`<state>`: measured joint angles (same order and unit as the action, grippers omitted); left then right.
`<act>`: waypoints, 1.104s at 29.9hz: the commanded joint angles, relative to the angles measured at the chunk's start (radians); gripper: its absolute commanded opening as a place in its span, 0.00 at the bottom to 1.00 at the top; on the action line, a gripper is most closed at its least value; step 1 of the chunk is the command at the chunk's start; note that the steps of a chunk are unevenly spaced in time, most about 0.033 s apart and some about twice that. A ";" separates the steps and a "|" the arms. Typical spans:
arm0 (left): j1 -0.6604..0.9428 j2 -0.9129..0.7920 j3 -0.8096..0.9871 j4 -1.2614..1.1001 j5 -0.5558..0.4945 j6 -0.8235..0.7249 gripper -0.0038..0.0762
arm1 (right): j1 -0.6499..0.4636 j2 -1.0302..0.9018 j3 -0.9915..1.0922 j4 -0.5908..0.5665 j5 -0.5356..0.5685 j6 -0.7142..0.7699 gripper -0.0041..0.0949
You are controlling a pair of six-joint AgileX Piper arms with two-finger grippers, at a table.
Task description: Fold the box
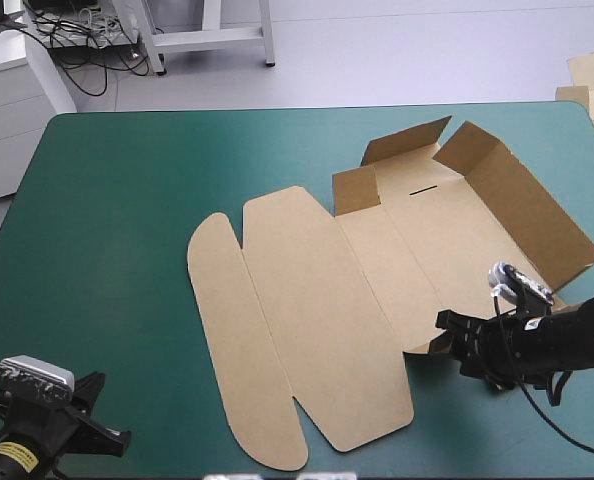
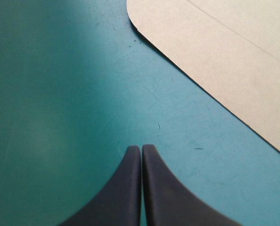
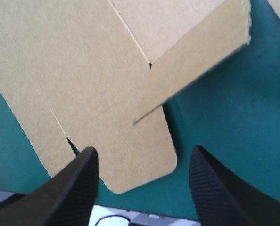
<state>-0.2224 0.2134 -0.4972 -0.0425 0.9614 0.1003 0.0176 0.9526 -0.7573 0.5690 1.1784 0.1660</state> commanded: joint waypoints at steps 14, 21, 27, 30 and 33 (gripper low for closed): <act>0.001 0.012 -0.024 -0.007 -0.066 -0.002 0.04 | 0.001 0.173 -0.023 -0.084 -0.114 0.246 0.53; 0.001 0.012 -0.024 -0.007 -0.066 -0.002 0.04 | 0.001 0.239 -0.023 -0.074 -0.146 0.398 0.53; 0.001 0.012 -0.024 -0.007 -0.066 -0.002 0.04 | 0.001 0.244 -0.023 0.018 -0.225 0.406 0.50; 0.001 0.012 -0.024 -0.007 -0.066 -0.014 0.04 | 0.001 0.246 -0.023 0.011 -0.240 0.406 0.35; 0.001 0.012 -0.024 -0.007 -0.066 -0.017 0.04 | 0.001 0.246 -0.023 -0.021 -0.246 0.399 0.11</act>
<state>-0.2224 0.2134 -0.4972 -0.0425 0.9614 0.0961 0.0176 1.2130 -0.7573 0.5455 0.9515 0.5741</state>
